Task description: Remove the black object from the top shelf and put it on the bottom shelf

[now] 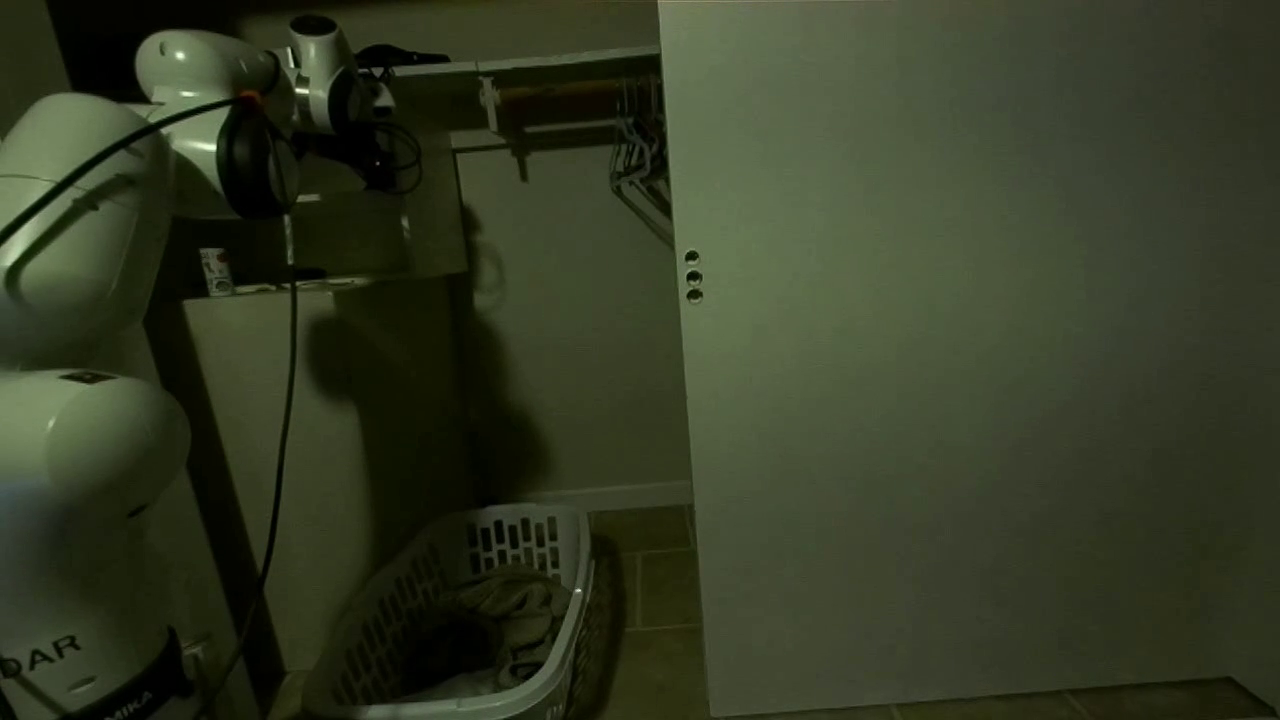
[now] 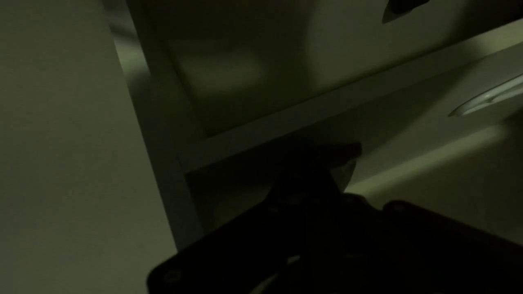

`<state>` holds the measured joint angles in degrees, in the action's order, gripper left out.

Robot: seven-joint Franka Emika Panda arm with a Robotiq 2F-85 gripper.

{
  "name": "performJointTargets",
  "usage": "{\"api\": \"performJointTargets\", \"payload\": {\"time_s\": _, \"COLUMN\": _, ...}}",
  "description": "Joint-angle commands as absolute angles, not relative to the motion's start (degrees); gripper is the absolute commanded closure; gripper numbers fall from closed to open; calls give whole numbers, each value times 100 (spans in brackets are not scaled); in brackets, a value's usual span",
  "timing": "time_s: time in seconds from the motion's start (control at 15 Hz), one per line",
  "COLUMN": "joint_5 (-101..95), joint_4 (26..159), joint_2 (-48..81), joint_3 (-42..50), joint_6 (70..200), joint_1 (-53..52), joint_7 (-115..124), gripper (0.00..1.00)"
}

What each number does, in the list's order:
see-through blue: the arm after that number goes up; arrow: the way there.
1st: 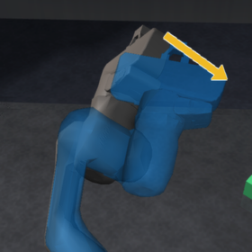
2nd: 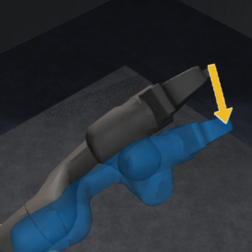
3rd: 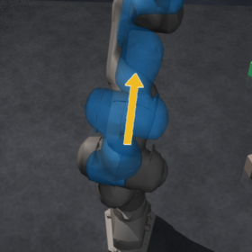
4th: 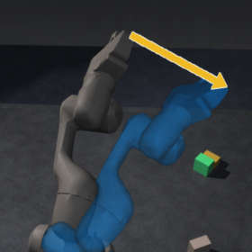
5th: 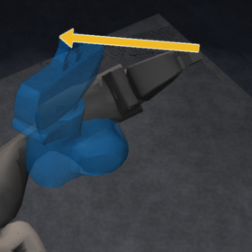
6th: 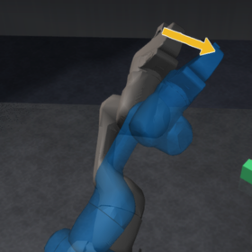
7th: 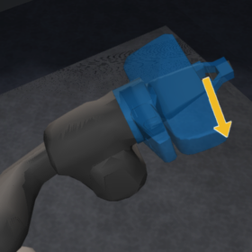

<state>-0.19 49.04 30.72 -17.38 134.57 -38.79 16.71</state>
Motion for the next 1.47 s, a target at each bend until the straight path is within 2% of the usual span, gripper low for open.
{"api": "performJointTargets", "payload": {"time_s": 0.0, "joint_5": -46, "joint_4": 4777, "joint_2": 3060, "joint_3": -1748, "joint_6": 13471, "joint_1": -3933, "joint_7": 1656, "gripper": 100}}
{"api": "performJointTargets", "payload": {"time_s": 0.6, "joint_5": 106, "joint_4": 5441, "joint_2": 2441, "joint_3": -1894, "joint_6": 13508, "joint_1": -3717, "joint_7": 1044, "gripper": 100}}
{"api": "performJointTargets", "payload": {"time_s": 1.4, "joint_5": 1263, "joint_4": 7441, "joint_2": 1288, "joint_3": -2295, "joint_6": 13919, "joint_1": -3037, "joint_7": -120, "gripper": 100}}
